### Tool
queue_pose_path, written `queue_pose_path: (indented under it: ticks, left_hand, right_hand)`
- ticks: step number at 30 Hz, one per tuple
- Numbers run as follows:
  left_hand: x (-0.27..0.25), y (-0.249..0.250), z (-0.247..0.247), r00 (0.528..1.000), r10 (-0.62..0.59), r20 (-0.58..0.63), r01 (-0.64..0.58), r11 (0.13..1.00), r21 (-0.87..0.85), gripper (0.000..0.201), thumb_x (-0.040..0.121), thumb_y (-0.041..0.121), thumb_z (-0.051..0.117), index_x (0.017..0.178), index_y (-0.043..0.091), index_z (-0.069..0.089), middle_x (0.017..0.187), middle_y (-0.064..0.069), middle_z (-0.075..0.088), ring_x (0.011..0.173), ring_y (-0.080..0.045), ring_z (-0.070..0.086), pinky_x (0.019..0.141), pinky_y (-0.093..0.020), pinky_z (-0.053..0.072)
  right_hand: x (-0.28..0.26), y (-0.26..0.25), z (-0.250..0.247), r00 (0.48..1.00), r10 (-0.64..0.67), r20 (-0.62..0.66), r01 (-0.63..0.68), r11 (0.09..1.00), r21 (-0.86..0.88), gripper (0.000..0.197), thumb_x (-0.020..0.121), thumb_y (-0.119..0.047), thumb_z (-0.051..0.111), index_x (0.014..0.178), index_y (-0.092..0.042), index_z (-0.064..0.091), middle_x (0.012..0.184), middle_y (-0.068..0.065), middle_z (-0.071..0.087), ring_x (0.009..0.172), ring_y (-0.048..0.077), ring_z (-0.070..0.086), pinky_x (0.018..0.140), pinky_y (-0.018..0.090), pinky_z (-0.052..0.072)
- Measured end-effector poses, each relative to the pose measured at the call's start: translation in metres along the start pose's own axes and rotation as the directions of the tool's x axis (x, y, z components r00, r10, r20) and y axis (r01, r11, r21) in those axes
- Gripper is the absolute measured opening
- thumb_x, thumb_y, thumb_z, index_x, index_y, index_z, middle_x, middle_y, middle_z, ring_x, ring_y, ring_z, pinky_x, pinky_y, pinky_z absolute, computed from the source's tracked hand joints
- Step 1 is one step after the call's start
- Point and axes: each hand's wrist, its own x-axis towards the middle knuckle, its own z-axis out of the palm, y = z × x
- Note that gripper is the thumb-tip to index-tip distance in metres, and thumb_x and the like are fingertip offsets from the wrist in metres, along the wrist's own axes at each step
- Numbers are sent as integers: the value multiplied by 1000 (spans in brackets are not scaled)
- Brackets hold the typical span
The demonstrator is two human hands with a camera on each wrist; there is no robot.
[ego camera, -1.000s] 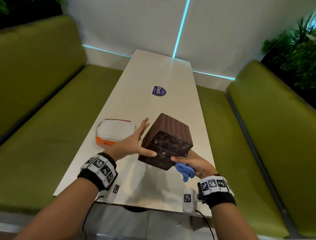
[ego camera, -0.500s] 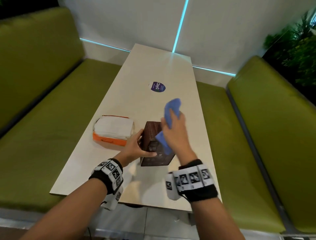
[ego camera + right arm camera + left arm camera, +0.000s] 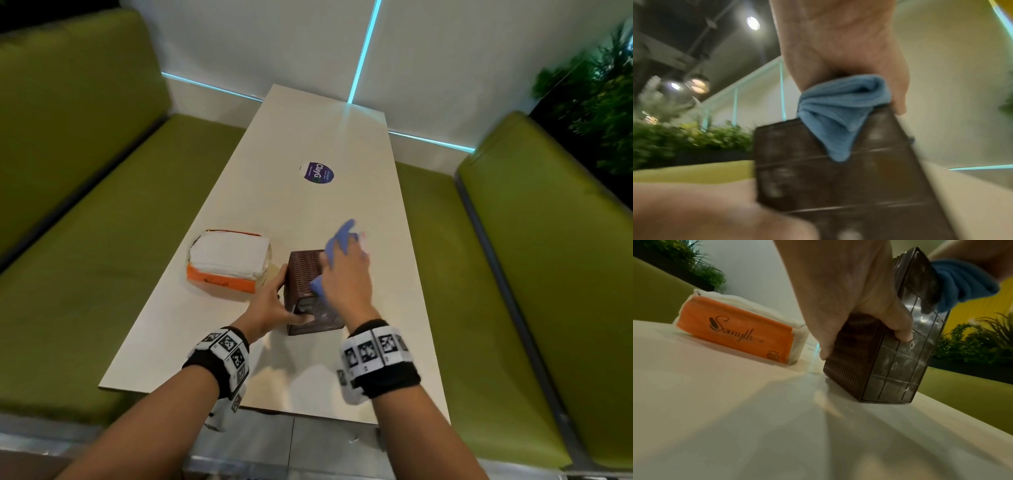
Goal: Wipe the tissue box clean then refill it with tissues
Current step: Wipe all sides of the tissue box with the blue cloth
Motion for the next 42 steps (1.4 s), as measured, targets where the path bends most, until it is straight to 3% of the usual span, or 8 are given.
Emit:
queue_pose_path:
  ticks: [3, 5, 11, 20, 26, 32, 37, 42]
  left_hand:
    - [2, 0, 1, 999, 31, -27, -31, 1000, 0, 80, 66, 5, 87, 125, 40, 45, 118, 26, 58, 109, 18, 53, 98, -18, 48]
    - [3, 4, -2, 999, 36, -12, -36, 999, 13, 87, 60, 12, 91, 130, 37, 45, 125, 14, 59, 116, 5, 55, 99, -24, 49]
    - [10, -9, -4, 999, -39, -9, 39, 998, 54, 124, 40, 47, 97, 146, 27, 36, 137, 6, 53, 131, -12, 48, 110, -43, 42]
    - [0, 0, 4, 1000, -15, 9, 14, 995, 99, 54, 91, -7, 57, 142, -3, 37, 143, -18, 47, 116, -12, 46, 94, -20, 47]
    - [14, -1, 6, 999, -53, 11, 52, 997, 52, 123, 45, 38, 96, 149, 23, 31, 137, 9, 56, 125, -9, 52, 103, -37, 48]
    - [17, -14, 5, 998, -45, 50, 42, 998, 49, 128, 42, 39, 96, 150, 24, 29, 138, 10, 56, 131, -7, 49, 109, -41, 43]
    - [12, -10, 7, 999, -44, 18, 43, 999, 32, 90, 61, 20, 88, 139, 23, 43, 126, 19, 57, 126, -11, 52, 93, -12, 46]
    - [14, -11, 4, 998, -63, 29, 63, 998, 18, 135, 38, 38, 95, 152, 24, 25, 143, 8, 51, 132, -8, 47, 108, -39, 44]
  right_hand:
    - [-19, -36, 16, 983, -181, -25, 181, 983, -2, 61, 92, -15, 49, 149, -12, 28, 153, 11, 25, 143, 30, 19, 119, 41, 18]
    - [-10, -28, 14, 978, -206, -30, 204, 977, -58, 55, 95, -15, 44, 148, -17, 30, 154, 8, 25, 144, 26, 18, 120, 43, 15]
    - [23, 42, -3, 994, 105, -8, -104, 994, 21, 39, 102, -24, 32, 138, -15, 45, 144, 11, 41, 134, 26, 37, 119, 42, 16]
    - [-16, -49, 21, 970, -239, 48, 242, 968, -64, 55, 92, -9, 46, 146, -12, 36, 161, 6, 15, 148, 28, 9, 122, 41, 5]
    - [20, 19, 2, 994, -104, -16, 104, 995, -7, 36, 102, -23, 34, 135, -24, 48, 150, 5, 35, 141, 22, 28, 117, 42, 14]
    - [2, 32, -1, 998, 54, -42, -54, 999, -3, 46, 103, -29, 33, 147, -16, 33, 150, 11, 32, 139, 27, 31, 120, 41, 17]
    - [-21, -15, 29, 963, -259, -73, 242, 952, -187, 55, 97, -28, 43, 149, -17, 30, 148, 11, 34, 141, 26, 24, 118, 41, 18]
    - [12, 18, 15, 996, -44, -76, 40, 997, -62, 43, 101, -27, 34, 144, -21, 36, 141, 10, 41, 131, 26, 37, 115, 42, 26]
